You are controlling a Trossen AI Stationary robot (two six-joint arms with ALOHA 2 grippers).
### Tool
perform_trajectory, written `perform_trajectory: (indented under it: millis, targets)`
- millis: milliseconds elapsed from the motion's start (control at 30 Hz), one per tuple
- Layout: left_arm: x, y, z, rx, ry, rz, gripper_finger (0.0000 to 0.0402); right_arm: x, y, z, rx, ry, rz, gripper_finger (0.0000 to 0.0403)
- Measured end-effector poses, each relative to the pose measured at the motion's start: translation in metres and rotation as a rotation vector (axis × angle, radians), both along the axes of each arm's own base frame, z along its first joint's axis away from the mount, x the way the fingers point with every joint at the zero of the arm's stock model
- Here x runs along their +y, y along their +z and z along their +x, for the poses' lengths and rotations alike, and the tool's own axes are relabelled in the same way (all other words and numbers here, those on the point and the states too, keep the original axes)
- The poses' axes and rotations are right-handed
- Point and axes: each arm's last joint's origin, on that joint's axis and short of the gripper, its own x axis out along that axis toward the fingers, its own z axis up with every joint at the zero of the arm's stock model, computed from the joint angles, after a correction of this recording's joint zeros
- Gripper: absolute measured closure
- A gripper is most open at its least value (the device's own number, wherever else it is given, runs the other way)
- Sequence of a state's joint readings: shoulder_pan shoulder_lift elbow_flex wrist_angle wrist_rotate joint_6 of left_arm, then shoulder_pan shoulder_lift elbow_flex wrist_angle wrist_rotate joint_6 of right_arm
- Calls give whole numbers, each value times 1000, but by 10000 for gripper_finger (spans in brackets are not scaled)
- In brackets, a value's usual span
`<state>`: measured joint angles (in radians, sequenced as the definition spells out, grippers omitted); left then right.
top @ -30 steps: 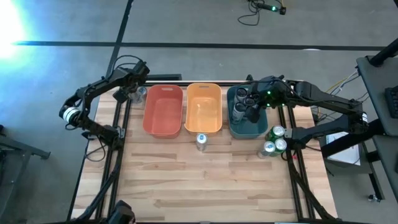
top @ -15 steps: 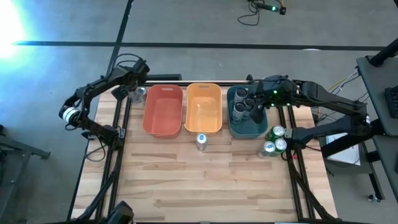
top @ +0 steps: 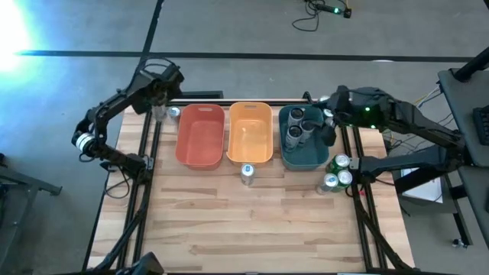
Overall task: Sort soda cans
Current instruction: Put the white/blue soda can into the blue bin
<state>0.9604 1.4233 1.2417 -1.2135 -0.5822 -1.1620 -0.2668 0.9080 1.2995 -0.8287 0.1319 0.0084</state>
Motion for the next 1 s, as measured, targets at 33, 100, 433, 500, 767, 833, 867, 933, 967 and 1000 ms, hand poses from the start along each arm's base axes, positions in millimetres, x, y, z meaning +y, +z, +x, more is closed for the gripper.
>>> perform_trajectory:
  millis: [33,100,433,500,767,833,867,933,967,1000]
  targets:
    - [-1,8,1,16,-10,7,167,1,2,-3,-10,8,-16,113]
    - [-3,25,1,46,-29,21,167,3,5,-9,-19,24,-47,113]
    - [-14,92,9,-31,-196,82,167,8,14,-30,-76,27,-65,63]
    - [-19,102,14,-31,-297,72,167,9,14,-32,-80,39,-65,51]
    - [-53,153,37,-87,-544,222,167,8,13,-21,-76,94,-86,35]
    - [-62,162,45,-122,-597,268,167,5,16,-11,-122,93,-101,35]
    - [-67,165,49,-143,-621,285,167,3,17,-4,-143,92,-108,35]
    - [-75,168,58,-203,-657,307,167,-1,18,9,-177,96,-131,35]
    - [-80,169,63,-233,-679,310,167,-3,17,16,-188,99,-144,35]
    - [-84,169,68,-256,-708,314,167,-5,17,24,-197,102,-155,35]
